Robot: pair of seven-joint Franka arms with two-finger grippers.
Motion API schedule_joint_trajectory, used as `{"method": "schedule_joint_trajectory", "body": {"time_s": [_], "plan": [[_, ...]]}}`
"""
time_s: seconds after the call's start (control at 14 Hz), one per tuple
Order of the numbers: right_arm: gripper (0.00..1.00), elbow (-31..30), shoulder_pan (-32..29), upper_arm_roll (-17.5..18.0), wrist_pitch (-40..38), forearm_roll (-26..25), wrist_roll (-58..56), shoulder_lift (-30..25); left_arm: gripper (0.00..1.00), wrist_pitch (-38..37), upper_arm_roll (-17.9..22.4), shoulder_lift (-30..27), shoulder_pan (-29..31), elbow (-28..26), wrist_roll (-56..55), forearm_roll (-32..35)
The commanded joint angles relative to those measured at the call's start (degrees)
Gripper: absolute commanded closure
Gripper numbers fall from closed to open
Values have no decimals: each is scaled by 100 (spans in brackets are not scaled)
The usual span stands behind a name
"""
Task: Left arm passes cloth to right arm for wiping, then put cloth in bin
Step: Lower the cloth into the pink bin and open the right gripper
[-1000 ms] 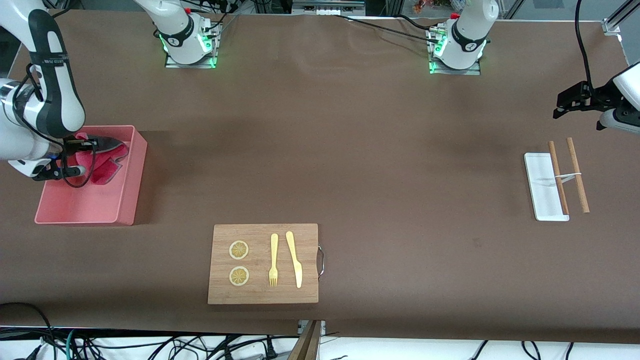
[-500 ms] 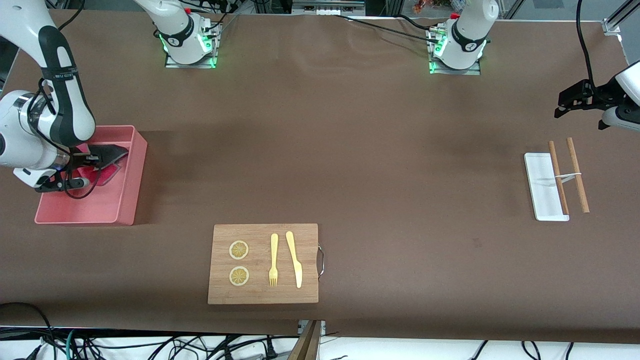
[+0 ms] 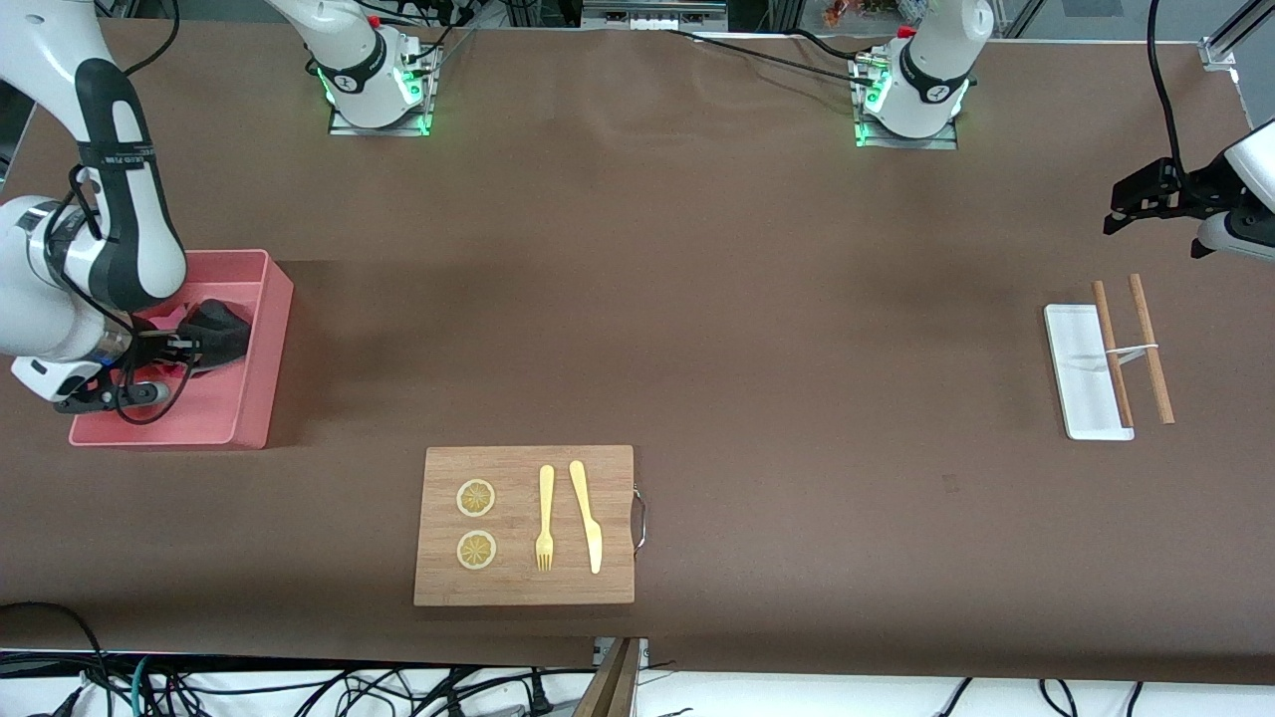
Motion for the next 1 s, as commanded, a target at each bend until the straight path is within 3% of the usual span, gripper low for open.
{"method": "schedule_joint_trajectory", "body": {"time_s": [0.0,0.07,0.14,0.64,0.93], "plan": [[100,-27,54,10,-26,118,222,81,0,-127,-3,88,-32,195,-36,111],[47,-27,54,10,-17,118,231,81,0,-127,-3,88,-32,195,-36,111],[0,-27,54,10,-8,118,222,72,0,-127,-3,88,-32,195,-36,111],[0,148,54,28,-481,345,187,-533,0,-127,-3,88,-23,195,-36,102],[0,534,54,388,-1245,49,169,-1201,0,-127,-3,88,-23,195,-36,102]]}}
